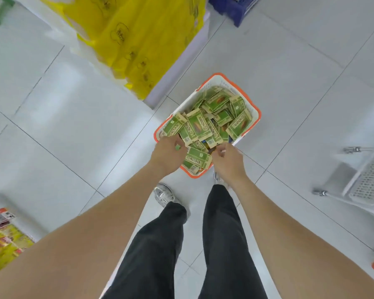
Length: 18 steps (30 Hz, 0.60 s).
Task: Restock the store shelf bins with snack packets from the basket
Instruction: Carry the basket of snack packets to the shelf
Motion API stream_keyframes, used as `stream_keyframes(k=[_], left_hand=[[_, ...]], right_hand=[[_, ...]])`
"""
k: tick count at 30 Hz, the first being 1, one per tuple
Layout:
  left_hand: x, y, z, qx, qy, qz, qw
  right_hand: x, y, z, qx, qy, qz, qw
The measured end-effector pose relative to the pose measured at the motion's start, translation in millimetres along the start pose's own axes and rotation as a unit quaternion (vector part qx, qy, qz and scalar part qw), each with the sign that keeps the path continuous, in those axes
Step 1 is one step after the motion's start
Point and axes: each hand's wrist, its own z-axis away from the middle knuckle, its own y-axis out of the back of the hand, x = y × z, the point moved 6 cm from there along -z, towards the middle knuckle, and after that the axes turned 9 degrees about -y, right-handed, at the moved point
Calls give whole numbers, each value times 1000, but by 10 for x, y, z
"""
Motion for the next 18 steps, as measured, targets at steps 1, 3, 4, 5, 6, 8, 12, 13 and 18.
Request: stream_keyframes(k=[1,3,4,5,6,8,12,13,18], left_hand=[[-142,-209,-241,-10,12,-4,1000],[-412,-590,-734,-24,29,-31,999],[-541,-742,-983,-23,37,-48,998],[-654,-873,-1231,-18,41,-65,997],[-749,-977,-1471,-10,46,-81,996],[-924,-1165,-1942,15,53,-106,993],[-1165,-1425,-2773,57,51,-129,989],[-1185,-1465,-2949,67,41,-141,987],[-1165,-1473,-3560,133,7,-218,967]], right_hand=[[121,-83,-265,3,-24,-8,1000],[399,-266,-777,10,-75,-33,997],[547,-367,-1024,15,-100,-52,994],[689,-469,-1268,24,-123,-71,990],[829,-574,-1516,36,-144,-90,985],[1088,-750,-1946,68,-190,-147,968],[1362,-1079,-2551,143,-226,-262,927],[1387,-1162,-2659,150,-226,-276,922],[1437,-1291,-2933,262,-242,-235,904]])
